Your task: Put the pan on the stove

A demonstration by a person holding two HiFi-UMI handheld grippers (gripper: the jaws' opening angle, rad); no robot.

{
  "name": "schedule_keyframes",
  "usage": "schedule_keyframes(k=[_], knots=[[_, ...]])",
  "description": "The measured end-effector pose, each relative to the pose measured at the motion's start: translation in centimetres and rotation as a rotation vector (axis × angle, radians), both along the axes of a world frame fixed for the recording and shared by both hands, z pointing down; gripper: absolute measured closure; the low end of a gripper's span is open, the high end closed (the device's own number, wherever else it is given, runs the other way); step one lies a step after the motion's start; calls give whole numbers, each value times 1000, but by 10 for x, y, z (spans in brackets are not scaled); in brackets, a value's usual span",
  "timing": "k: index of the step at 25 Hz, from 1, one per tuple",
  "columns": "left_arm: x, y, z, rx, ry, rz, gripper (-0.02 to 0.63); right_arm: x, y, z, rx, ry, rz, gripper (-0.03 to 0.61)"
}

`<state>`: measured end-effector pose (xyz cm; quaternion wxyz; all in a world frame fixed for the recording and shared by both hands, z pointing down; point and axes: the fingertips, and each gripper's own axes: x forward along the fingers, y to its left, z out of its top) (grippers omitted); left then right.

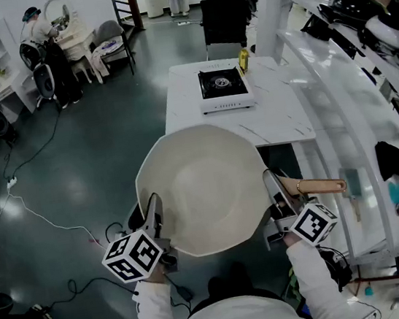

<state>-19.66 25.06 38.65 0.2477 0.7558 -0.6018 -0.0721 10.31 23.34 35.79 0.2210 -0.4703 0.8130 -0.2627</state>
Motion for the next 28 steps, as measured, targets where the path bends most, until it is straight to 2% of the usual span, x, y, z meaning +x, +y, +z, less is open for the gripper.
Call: schedule_keyframes(k=[8, 22, 28], knots=[[5, 6, 4, -12, -6, 16, 480, 7, 11, 7, -19, -22, 19, 367], [57, -42, 3, 8, 2, -16, 483, 56, -45, 4, 7, 21, -22, 368], [59, -56, 0, -5, 7, -30, 488, 57, -63, -5, 16, 24, -31, 378]])
